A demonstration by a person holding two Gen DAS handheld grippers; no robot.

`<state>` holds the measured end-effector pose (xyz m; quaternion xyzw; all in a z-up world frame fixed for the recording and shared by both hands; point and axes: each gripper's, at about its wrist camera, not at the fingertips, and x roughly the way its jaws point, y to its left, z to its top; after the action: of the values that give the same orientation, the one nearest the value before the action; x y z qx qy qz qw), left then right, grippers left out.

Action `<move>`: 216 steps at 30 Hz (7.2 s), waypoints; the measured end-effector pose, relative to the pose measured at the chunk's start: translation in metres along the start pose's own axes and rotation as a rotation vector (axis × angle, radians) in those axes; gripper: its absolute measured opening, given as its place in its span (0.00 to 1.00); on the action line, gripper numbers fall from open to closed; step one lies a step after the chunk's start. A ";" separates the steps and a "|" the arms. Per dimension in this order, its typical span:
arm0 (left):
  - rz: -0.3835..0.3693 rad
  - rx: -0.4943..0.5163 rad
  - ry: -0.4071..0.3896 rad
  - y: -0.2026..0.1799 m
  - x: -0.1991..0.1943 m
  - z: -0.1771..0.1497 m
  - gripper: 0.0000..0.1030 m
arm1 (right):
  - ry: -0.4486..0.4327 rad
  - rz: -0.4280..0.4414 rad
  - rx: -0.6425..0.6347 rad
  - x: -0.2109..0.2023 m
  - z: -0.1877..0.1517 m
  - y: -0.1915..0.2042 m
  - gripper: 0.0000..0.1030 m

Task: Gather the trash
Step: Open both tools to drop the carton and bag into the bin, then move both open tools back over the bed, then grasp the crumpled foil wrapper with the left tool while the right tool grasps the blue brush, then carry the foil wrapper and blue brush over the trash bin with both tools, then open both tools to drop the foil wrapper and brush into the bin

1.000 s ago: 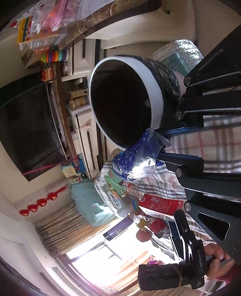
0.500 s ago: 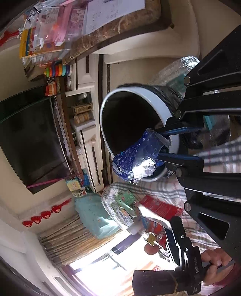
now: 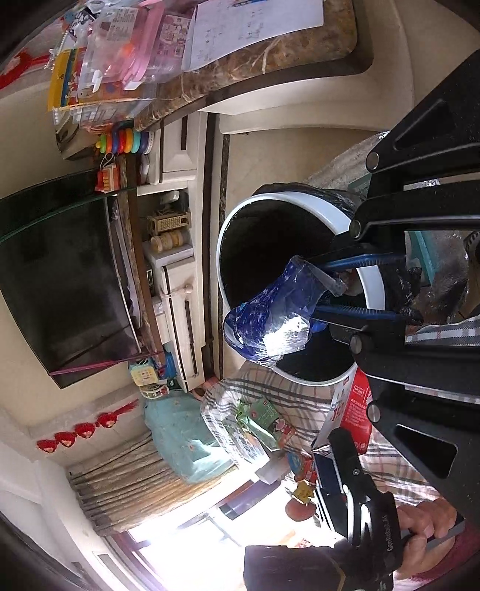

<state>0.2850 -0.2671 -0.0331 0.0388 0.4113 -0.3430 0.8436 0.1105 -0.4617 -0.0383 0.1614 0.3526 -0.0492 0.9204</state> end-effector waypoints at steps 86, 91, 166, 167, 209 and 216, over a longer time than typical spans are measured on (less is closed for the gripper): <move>0.343 -0.501 -0.091 0.136 -0.191 -0.185 0.86 | 0.225 0.298 -0.118 0.070 -0.091 0.203 0.91; 0.349 -0.508 -0.097 0.150 -0.200 -0.187 0.86 | 0.246 0.312 -0.128 0.079 -0.096 0.221 0.91; 0.084 -0.230 -0.077 0.070 -0.102 -0.097 0.19 | -0.014 0.241 0.006 0.012 -0.056 0.113 0.15; 0.080 -0.229 -0.073 0.069 -0.099 -0.096 0.19 | -0.013 0.238 0.007 0.011 -0.056 0.112 0.15; -0.011 -0.086 -0.072 0.009 -0.027 -0.002 0.19 | -0.100 0.206 0.162 -0.009 -0.022 0.027 0.14; -0.025 -0.061 -0.077 0.002 -0.009 0.022 0.19 | -0.128 0.197 0.193 -0.012 -0.009 0.005 0.14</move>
<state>0.2969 -0.2679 -0.0125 -0.0052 0.3893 -0.3419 0.8553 0.0965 -0.4539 -0.0354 0.2797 0.2691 -0.0025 0.9216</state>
